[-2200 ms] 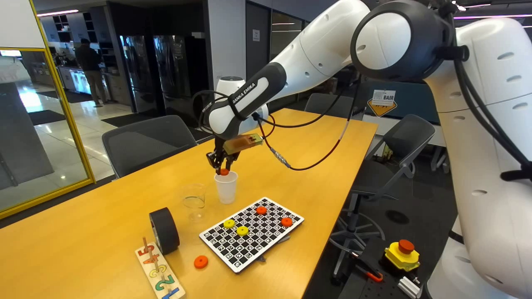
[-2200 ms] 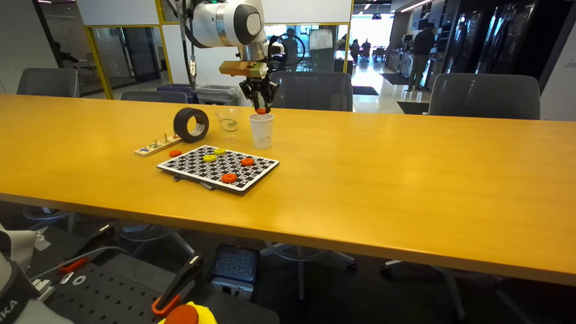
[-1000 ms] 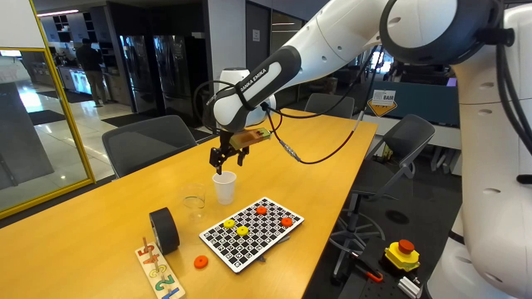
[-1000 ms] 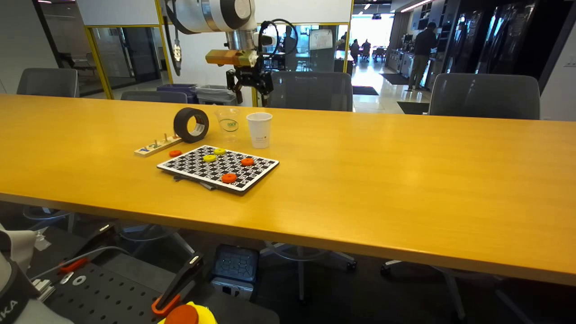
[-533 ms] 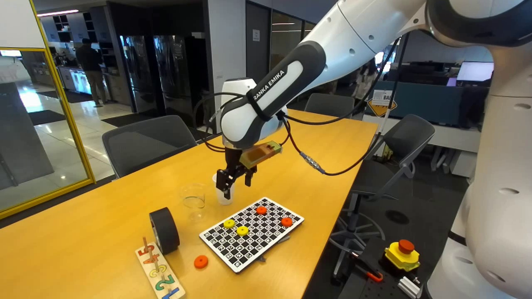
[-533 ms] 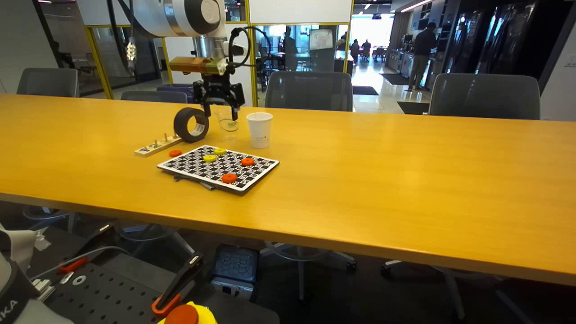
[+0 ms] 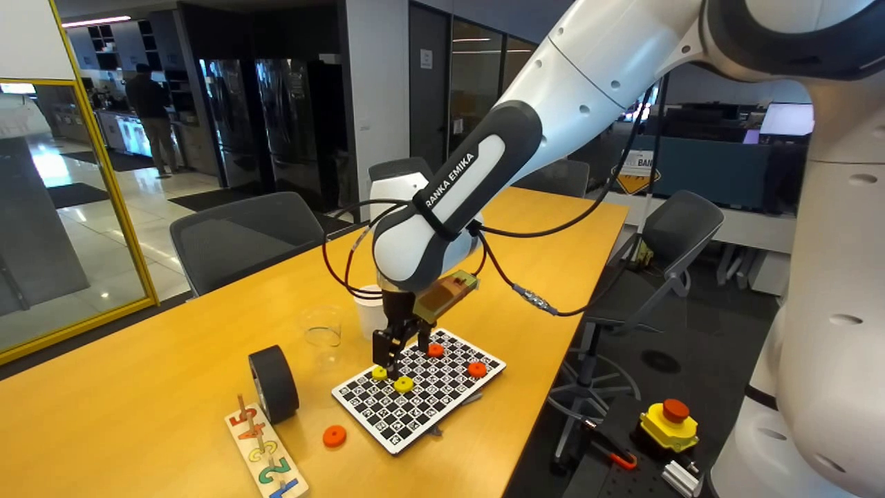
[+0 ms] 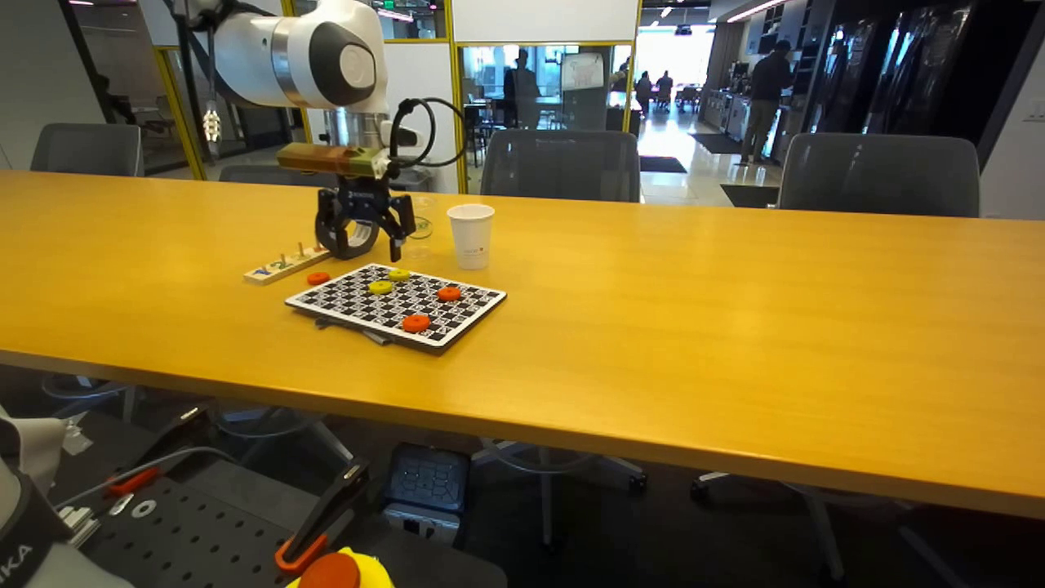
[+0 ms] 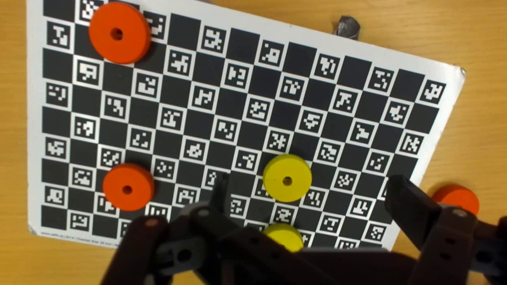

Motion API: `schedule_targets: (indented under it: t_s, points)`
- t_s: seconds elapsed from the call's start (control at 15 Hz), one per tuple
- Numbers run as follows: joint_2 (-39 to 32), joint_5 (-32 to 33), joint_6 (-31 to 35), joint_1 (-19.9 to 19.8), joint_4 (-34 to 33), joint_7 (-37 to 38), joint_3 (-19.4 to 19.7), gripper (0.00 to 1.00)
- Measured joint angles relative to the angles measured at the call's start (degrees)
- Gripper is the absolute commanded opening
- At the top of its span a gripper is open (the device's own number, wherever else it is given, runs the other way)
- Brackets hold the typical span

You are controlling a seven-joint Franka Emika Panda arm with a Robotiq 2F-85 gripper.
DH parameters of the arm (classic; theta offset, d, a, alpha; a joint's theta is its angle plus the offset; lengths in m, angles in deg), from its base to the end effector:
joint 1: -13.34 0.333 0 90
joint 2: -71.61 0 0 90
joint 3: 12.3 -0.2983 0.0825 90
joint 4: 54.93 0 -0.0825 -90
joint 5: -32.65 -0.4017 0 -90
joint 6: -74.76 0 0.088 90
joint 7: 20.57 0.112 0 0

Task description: Divide the rings equally and put some in the clear cup and the rest in the white cup

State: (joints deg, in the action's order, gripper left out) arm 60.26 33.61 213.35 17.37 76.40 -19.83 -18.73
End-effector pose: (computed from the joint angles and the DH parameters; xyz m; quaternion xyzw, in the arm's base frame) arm 0.5197 0.0971 0.2225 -0.9953 -0.0904 0.0354 0.0023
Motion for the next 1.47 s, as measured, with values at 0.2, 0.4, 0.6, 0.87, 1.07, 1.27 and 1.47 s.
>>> schedule_targets:
  t_s: [0.2, 0.4, 0.6, 0.87, 1.07, 1.27, 1.47]
  points:
    - [-0.51, 0.0, 3.95, 0.01, 2.08, -0.04, 0.0, 1.0]
    - [-1.06, 0.0, 7.73, 0.22, 3.82, -0.04, -0.01, 1.0]
    - [-1.97, 0.0, 9.48, 0.57, 4.44, -0.04, -0.01, 1.0]
    - [-3.3, 0.26, 10.45, 1.3, 4.39, 0.03, -0.01, 1.0]
    - [-4.26, 0.28, 10.91, 1.74, 4.1, 0.03, -0.01, 1.0]
    - [-5.15, 0.28, 11.42, 1.76, 3.76, 0.03, 0.13, 1.0]
    - [-5.81, 0.28, 11.53, 1.76, 3.14, 0.03, 0.58, 1.0]
